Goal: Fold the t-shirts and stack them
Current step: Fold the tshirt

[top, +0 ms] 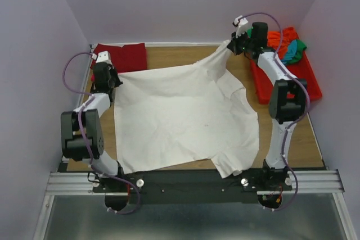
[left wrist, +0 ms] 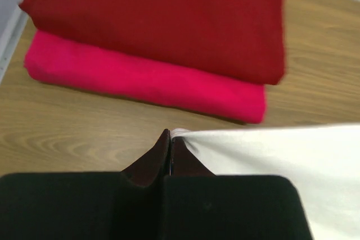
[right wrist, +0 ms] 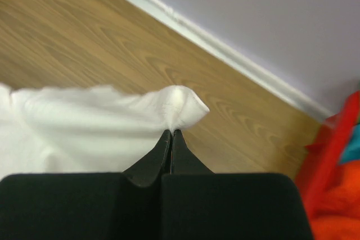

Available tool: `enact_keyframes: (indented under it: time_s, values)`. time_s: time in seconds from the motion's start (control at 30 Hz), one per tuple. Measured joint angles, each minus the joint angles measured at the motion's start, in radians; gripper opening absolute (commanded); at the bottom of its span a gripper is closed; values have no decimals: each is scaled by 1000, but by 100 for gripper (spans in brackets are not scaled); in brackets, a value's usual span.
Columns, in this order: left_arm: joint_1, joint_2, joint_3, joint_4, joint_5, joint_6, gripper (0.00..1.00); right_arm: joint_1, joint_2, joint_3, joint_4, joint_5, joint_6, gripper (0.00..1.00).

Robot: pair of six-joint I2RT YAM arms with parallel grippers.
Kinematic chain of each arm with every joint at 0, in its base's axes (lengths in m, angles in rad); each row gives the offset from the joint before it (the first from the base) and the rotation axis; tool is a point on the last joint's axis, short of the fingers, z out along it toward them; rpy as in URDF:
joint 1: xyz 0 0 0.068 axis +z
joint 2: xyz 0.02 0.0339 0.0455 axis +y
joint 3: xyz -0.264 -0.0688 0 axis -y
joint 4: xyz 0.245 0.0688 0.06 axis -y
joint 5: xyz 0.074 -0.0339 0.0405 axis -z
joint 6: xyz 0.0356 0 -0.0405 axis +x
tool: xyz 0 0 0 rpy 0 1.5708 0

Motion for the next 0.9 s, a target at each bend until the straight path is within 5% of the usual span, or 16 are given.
enact_keyframes:
  time_s: [0.1,0.27,0.57,0.9]
  values:
    - [36,224,137,-28,1,10,0,0,174,68,6,7,31,1]
    - [61,271,189,-43,-8,57,0,5,308,145,0,19,62,1]
    - [67,290,254,-29,-9,99,0,13,283,235,42,16,90,1]
    - [73,389,340,-70,-11,124,0,13,69,32,41,-21,97,1]
